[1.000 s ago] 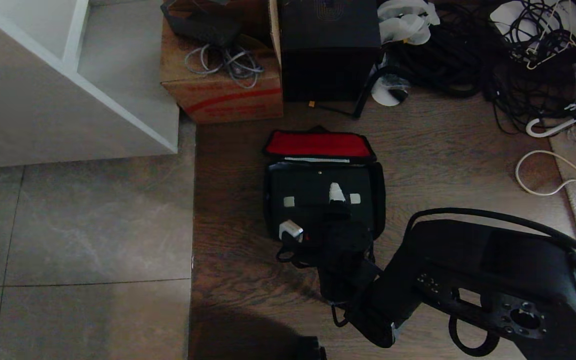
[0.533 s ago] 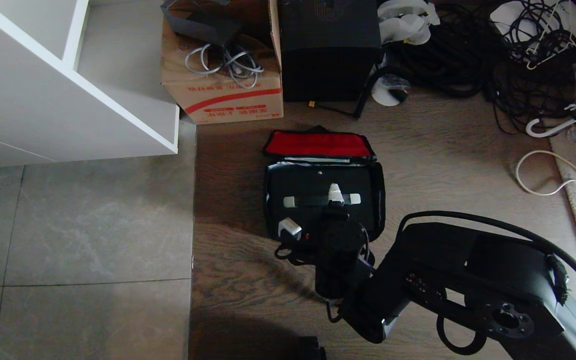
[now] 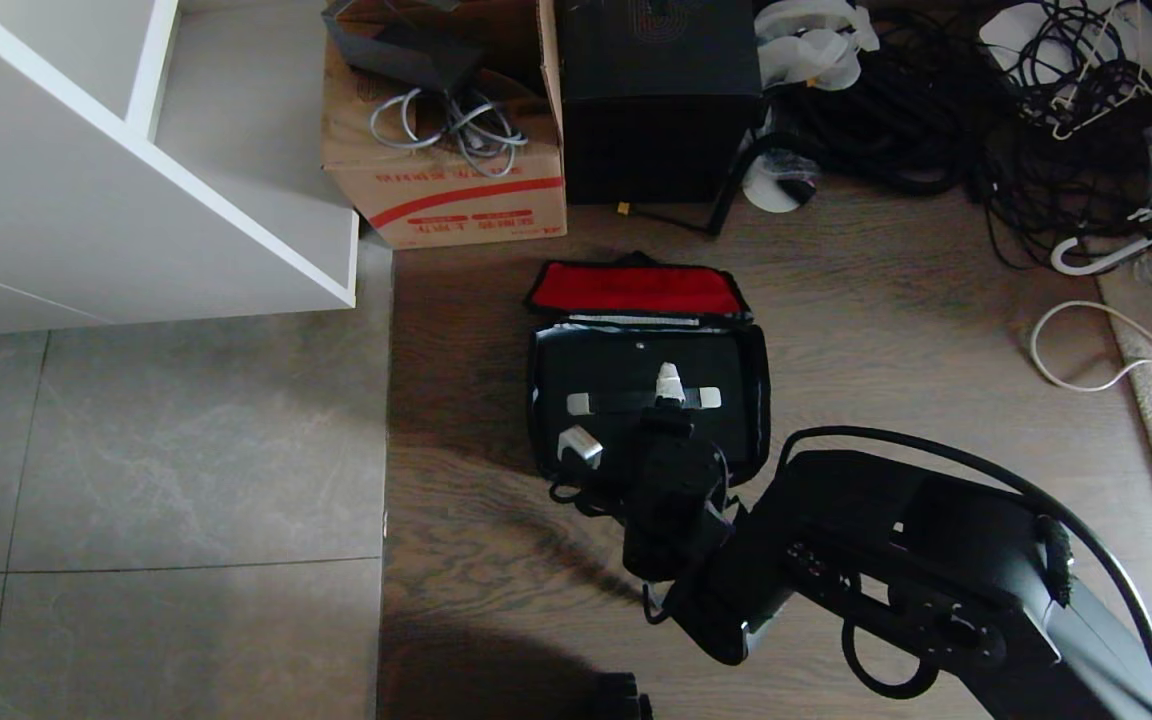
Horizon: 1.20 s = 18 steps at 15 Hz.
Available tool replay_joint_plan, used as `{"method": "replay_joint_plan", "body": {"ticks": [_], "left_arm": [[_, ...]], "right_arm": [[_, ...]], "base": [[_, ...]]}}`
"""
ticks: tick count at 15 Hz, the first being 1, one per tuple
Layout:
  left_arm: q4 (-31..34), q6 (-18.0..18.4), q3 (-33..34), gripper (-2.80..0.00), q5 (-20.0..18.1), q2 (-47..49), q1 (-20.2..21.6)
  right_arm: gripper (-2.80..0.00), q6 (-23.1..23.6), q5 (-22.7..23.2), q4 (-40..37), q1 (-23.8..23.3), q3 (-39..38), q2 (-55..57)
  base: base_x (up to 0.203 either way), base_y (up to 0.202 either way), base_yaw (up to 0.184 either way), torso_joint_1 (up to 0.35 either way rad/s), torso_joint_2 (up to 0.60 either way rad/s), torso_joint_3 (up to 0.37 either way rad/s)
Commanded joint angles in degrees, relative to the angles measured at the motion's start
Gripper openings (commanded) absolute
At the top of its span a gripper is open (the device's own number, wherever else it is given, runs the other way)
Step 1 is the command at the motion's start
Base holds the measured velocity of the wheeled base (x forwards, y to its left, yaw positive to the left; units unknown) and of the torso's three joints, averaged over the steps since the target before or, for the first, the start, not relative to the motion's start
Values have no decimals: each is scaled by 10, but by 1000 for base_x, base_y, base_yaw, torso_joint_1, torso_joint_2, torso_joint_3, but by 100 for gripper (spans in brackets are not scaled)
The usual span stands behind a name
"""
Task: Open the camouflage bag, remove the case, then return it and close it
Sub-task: Grip the handle
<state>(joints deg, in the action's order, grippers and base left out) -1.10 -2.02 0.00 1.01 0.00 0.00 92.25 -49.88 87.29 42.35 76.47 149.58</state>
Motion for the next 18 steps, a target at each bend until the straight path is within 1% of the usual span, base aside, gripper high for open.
{"method": "replay_joint_plan", "body": {"ticks": [1, 8, 14, 18], "left_arm": [[0, -1, 5, -280, 0, 0, 0], [0, -1, 5, -280, 0, 0, 0], [0, -1, 5, -280, 0, 0, 0], [0, -1, 5, -280, 0, 0, 0]], "right_arm": [[0, 4, -2, 4, -8, 28, 18], [0, 5, -3, 4, -21, 76, 29], [0, 9, -14, 4, -35, 160, 43], [0, 11, -15, 4, -39, 171, 49]], "base": [[0, 0, 0, 0, 0, 0], [0, 0, 0, 0, 0, 0], [0, 0, 0, 0, 0, 0], [0, 0, 0, 0, 0, 0]]}}
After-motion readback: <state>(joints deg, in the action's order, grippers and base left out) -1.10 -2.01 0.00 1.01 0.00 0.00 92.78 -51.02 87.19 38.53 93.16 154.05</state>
